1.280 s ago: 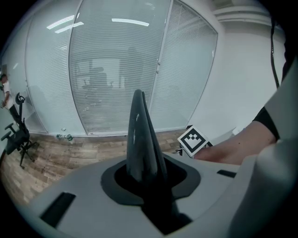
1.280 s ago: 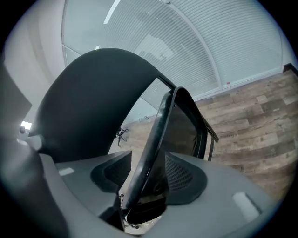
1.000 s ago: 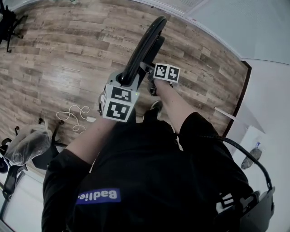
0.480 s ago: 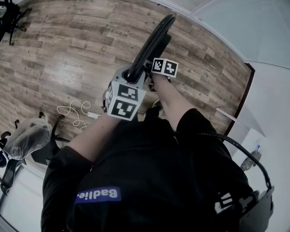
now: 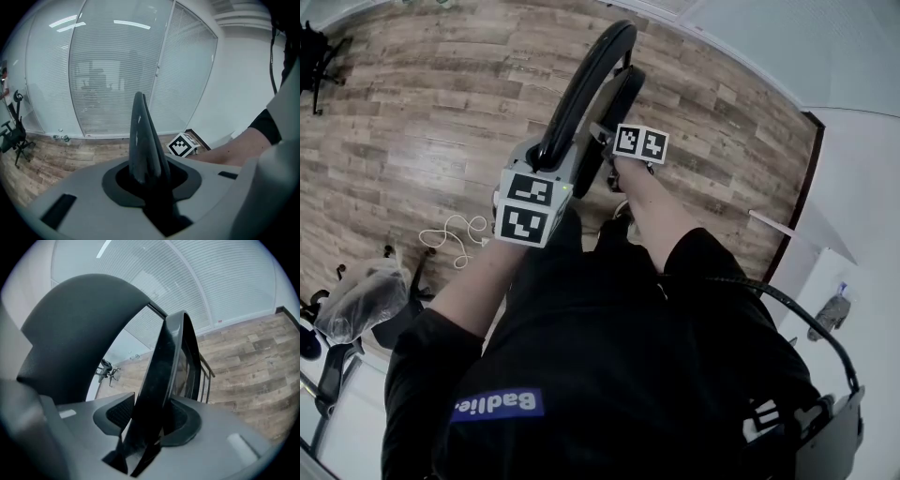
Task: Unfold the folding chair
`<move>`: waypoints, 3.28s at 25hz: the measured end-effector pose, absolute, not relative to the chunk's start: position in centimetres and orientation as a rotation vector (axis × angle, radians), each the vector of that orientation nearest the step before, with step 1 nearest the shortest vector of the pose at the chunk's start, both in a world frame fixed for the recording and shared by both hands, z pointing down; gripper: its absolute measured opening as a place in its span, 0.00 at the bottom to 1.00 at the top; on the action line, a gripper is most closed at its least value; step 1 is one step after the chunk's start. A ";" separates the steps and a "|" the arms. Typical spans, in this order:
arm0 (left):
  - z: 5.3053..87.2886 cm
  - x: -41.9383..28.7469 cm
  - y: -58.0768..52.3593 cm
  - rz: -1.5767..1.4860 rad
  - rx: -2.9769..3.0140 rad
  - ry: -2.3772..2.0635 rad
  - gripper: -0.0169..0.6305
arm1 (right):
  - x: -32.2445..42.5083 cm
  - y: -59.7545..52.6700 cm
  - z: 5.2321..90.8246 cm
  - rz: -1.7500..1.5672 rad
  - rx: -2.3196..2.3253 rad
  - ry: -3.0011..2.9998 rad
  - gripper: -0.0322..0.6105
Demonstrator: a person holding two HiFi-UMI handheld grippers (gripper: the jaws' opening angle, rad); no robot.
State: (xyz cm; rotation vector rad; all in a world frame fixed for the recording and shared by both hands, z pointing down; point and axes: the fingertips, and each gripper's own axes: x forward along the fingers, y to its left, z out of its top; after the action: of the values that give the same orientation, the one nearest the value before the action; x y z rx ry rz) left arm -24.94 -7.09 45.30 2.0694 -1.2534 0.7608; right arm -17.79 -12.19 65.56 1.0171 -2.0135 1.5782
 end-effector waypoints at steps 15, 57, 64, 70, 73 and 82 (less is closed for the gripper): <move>45.5 -21.4 -6.3 0.732 2.062 -1.238 0.17 | -10.0 -10.2 65.8 1.691 0.978 -2.141 0.29; 53.8 -19.4 -7.1 0.644 2.075 -1.167 0.14 | 13.5 -6.1 79.5 2.061 1.200 -2.200 0.32; 55.1 -16.7 -6.5 0.647 2.072 -1.174 0.14 | 17.6 -5.1 83.7 2.066 1.246 -2.158 0.37; 57.5 -12.8 -6.7 0.649 2.070 -1.167 0.14 | 22.4 -5.0 87.7 2.082 1.237 -2.172 0.39; 57.8 -13.5 -6.5 0.635 2.073 -1.160 0.14 | 22.5 -4.5 88.8 2.101 1.255 -2.149 0.40; 60.0 -11.8 -6.4 0.629 2.078 -1.142 0.14 | 25.8 -4.1 93.2 2.062 1.281 -2.192 0.42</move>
State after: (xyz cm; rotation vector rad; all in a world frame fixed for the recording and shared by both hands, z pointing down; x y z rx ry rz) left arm -11.78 -6.43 59.96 2.0775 -1.1420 0.6293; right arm 25.83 -4.12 93.19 1.2807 -2.1922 2.0620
